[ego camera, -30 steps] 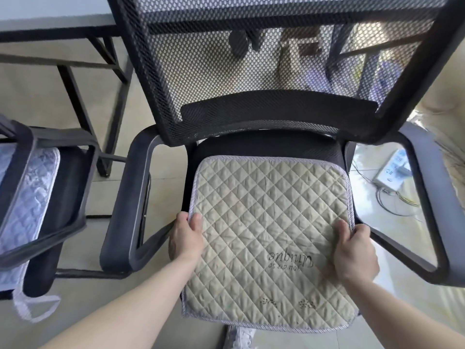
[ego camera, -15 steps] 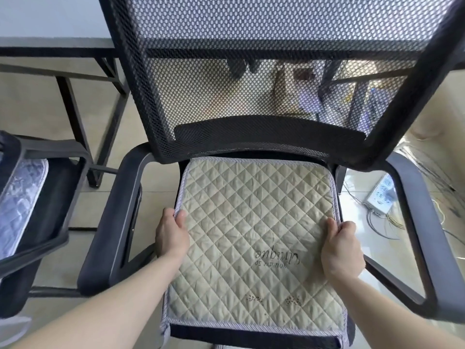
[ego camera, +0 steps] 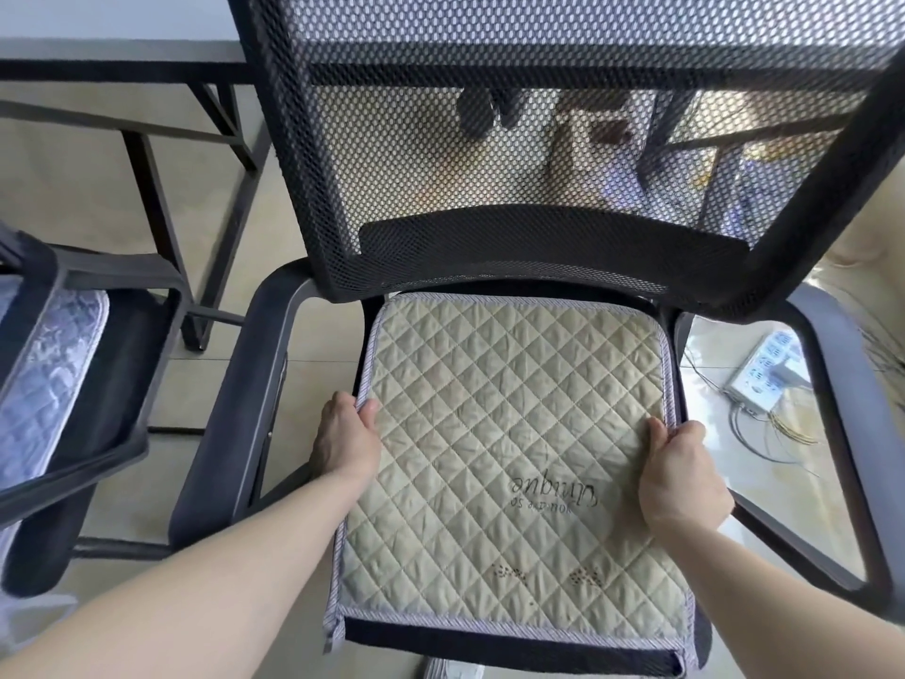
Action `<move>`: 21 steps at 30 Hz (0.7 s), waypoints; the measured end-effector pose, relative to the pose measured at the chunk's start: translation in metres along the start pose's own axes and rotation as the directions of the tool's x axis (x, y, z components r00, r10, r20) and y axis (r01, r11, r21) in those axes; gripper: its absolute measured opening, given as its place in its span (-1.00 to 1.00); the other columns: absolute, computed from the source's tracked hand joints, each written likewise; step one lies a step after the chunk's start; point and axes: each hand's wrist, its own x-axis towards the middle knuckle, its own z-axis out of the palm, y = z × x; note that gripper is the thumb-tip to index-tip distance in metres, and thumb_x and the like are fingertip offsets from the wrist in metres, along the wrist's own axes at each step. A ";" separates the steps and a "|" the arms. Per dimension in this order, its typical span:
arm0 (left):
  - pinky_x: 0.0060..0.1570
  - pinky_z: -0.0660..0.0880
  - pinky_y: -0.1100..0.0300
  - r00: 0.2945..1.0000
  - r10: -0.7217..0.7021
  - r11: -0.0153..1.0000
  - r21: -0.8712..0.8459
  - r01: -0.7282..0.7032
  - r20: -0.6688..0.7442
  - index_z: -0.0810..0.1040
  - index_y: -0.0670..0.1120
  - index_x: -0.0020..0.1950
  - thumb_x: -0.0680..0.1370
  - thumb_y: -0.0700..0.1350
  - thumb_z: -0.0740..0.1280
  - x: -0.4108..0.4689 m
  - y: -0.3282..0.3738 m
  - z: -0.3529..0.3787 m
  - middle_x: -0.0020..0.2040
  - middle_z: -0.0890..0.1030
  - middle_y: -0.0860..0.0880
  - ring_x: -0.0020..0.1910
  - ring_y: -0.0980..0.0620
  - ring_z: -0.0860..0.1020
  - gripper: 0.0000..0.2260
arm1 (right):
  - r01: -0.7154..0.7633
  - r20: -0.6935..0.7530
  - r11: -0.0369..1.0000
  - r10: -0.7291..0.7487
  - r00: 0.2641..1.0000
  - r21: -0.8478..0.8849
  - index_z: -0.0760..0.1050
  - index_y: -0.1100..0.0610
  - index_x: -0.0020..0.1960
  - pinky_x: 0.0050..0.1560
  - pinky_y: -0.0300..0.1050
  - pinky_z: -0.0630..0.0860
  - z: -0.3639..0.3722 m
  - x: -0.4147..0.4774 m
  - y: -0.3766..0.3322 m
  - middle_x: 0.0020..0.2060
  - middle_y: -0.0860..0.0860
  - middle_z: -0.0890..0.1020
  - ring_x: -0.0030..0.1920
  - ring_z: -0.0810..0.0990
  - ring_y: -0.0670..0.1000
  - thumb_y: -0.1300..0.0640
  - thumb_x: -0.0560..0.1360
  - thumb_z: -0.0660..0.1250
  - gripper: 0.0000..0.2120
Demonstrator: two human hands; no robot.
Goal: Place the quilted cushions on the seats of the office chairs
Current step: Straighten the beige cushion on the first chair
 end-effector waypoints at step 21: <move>-0.11 0.40 0.00 0.998 -0.051 0.995 0.086 0.049 0.025 0.43 -0.12 0.00 0.61 0.17 0.15 0.006 0.000 -0.004 0.09 0.56 -0.16 0.06 -0.22 0.54 -0.66 | -0.036 -0.023 0.999 0.036 0.999 0.008 0.28 0.10 -0.08 -0.19 0.03 0.32 -0.004 -0.003 0.001 -0.19 0.04 0.47 -0.21 0.44 0.14 -0.25 0.62 -0.01 -0.59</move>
